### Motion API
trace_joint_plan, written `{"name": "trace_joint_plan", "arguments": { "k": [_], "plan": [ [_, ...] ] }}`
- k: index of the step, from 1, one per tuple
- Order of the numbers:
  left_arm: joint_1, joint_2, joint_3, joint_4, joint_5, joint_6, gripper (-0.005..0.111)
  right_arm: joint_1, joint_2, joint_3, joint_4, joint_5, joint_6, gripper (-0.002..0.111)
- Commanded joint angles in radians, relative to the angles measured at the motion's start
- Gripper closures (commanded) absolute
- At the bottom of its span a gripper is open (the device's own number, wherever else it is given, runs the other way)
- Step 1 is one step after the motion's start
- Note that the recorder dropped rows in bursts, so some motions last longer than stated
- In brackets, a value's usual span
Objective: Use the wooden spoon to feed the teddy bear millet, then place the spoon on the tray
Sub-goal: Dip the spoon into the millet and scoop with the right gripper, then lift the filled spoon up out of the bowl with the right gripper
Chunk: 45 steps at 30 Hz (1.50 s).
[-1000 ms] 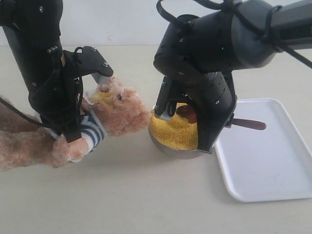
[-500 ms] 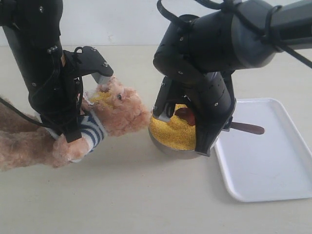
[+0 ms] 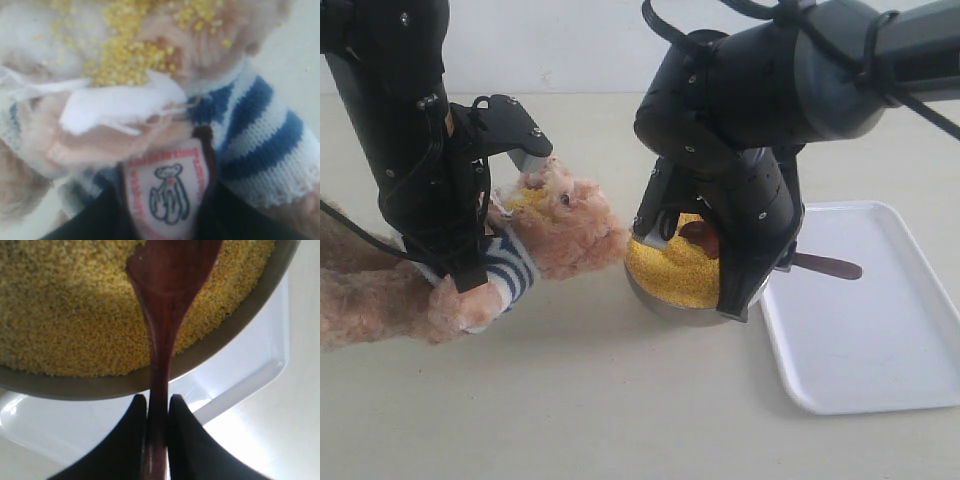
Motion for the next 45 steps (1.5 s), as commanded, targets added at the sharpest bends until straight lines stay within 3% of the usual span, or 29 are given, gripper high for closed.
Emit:
{"name": "trace_joint_plan", "arguments": {
  "k": [1, 15, 26, 45],
  "plan": [
    [-0.003, -0.012, -0.004, 0.000, -0.002, -0.012, 0.103, 0.001, -0.002, -0.003, 0.011, 0.006, 0.000, 0.109],
    [-0.003, -0.012, -0.004, 0.000, 0.004, -0.012, 0.103, -0.004, -0.004, -0.072, 0.048, 0.022, -0.028, 0.109],
    [-0.003, -0.012, -0.004, 0.000, 0.004, -0.012, 0.103, -0.090, -0.037, -0.072, 0.169, 0.022, -0.069, 0.109],
    [-0.003, -0.012, -0.004, 0.000, 0.006, -0.012, 0.103, -0.090, -0.089, -0.105, 0.206, 0.022, -0.131, 0.109]
  ]
}}
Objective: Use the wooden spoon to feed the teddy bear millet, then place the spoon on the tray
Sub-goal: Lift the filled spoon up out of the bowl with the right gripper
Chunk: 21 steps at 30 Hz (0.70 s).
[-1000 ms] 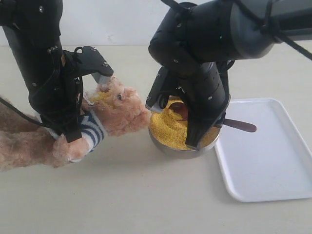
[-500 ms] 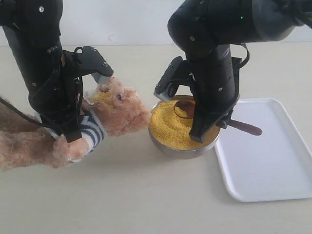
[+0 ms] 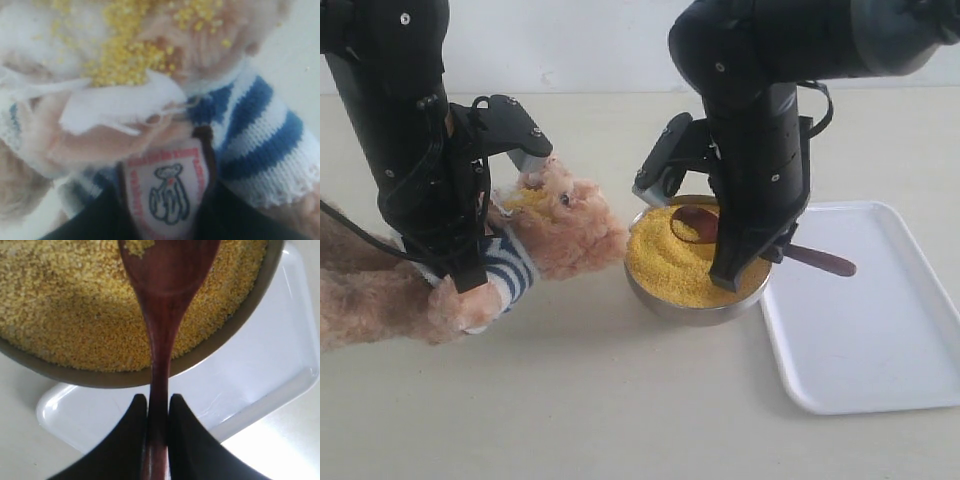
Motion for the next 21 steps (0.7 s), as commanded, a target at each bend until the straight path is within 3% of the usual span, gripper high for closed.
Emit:
{"name": "trace_joint_plan", "arguments": {
  "k": [1, 10, 21],
  "plan": [
    [-0.003, -0.012, -0.004, 0.000, 0.004, -0.010, 0.103, -0.004, -0.053, -0.053, 0.020, 0.005, -0.019, 0.109],
    [-0.003, -0.012, -0.004, 0.000, 0.004, -0.010, 0.103, -0.004, -0.055, -0.196, 0.123, 0.005, -0.060, 0.109],
    [-0.003, -0.012, -0.004, 0.000, 0.004, -0.010, 0.103, -0.002, -0.036, -0.232, 0.159, 0.005, -0.066, 0.109]
  ]
}}
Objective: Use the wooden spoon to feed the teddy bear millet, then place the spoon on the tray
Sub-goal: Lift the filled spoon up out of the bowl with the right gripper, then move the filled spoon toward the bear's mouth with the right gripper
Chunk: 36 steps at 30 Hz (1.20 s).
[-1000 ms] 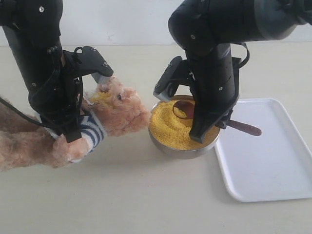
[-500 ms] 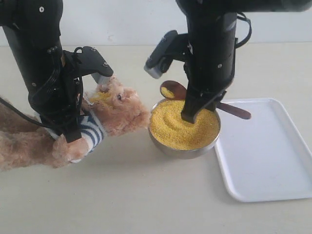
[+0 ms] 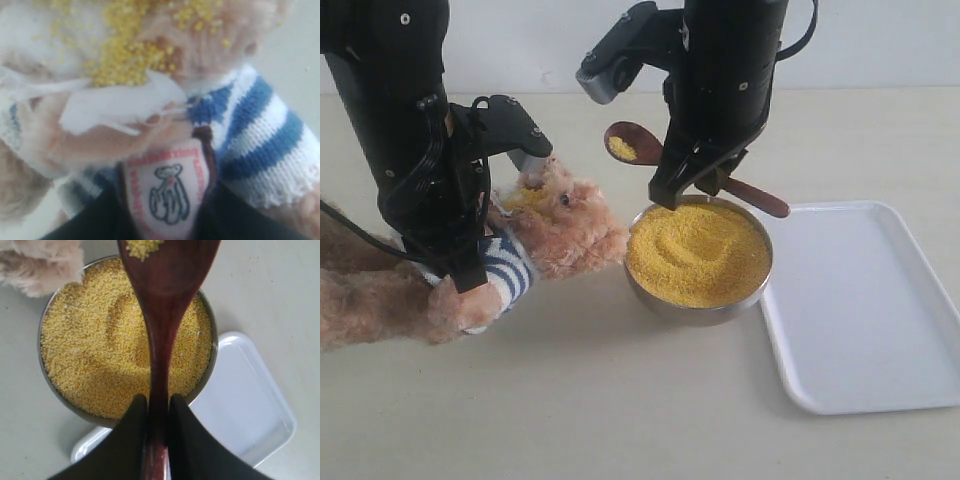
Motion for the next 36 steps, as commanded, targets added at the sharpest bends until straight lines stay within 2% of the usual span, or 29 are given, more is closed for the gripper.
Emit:
{"name": "trace_joint_plan", "arguments": {
  "k": [1, 6, 14, 36],
  "plan": [
    [-0.003, -0.012, -0.004, 0.000, 0.004, -0.010, 0.103, 0.000, 0.005, -0.017, 0.009, 0.001, -0.006, 0.109],
    [-0.003, -0.012, -0.004, 0.000, 0.004, -0.012, 0.103, 0.000, 0.013, -0.045, 0.032, 0.001, -0.006, 0.109],
    [-0.003, -0.012, -0.004, -0.012, 0.004, -0.014, 0.103, 0.070, 0.086, -0.133, 0.016, 0.001, 0.008, 0.109],
    [-0.003, -0.012, -0.004, -0.012, 0.004, -0.014, 0.103, 0.070, 0.116, -0.174, 0.051, 0.001, 0.017, 0.109]
  ]
}}
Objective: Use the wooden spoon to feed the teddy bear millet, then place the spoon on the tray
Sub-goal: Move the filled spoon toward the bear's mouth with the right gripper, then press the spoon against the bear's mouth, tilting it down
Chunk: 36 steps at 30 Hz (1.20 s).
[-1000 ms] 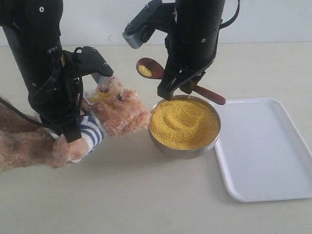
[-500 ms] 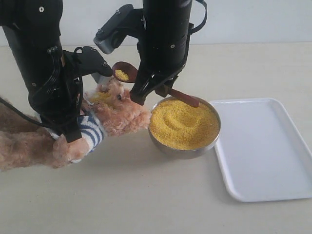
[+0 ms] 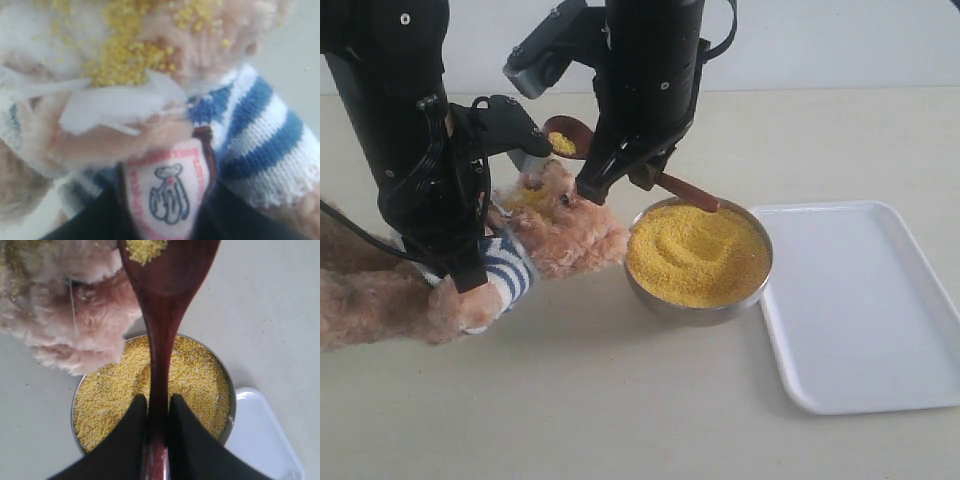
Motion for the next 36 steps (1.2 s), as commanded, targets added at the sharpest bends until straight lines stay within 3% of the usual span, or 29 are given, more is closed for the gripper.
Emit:
{"name": "trace_joint_plan", "arguments": {
  "k": [1, 36],
  "plan": [
    [-0.003, -0.012, -0.004, -0.012, 0.004, -0.013, 0.103, 0.003, -0.004, -0.005, 0.025, 0.001, 0.001, 0.109],
    [-0.003, -0.012, -0.004, -0.011, 0.006, -0.013, 0.103, 0.151, -0.004, -0.005, -0.179, 0.001, 0.039, 0.109]
  ]
}}
